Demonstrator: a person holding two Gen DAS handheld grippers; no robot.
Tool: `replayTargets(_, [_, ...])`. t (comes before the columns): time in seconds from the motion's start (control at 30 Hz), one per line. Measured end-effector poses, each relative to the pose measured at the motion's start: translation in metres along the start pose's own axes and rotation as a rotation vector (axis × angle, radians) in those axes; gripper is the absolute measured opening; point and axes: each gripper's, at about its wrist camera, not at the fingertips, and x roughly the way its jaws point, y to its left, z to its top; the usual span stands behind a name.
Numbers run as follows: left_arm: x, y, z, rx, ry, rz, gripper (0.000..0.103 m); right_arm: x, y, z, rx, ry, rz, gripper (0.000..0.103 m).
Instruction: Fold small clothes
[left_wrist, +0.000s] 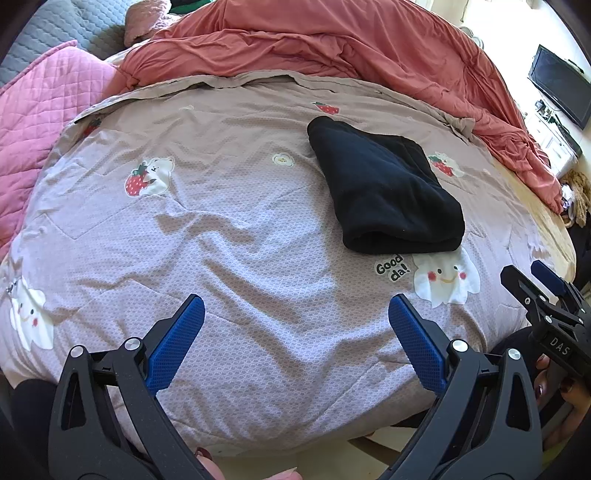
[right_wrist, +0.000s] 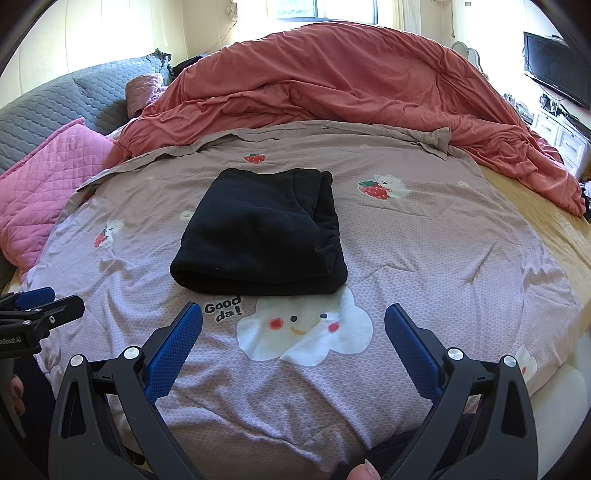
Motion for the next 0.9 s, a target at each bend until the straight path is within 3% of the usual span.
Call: replayTargets(0.9, [-0.0044,0.0003,0.0006,-0.003,-0.006,0.023,0.093,-0.0014,-0.0070,-0.0015,-0.002,-0.003,-0.010,0.098])
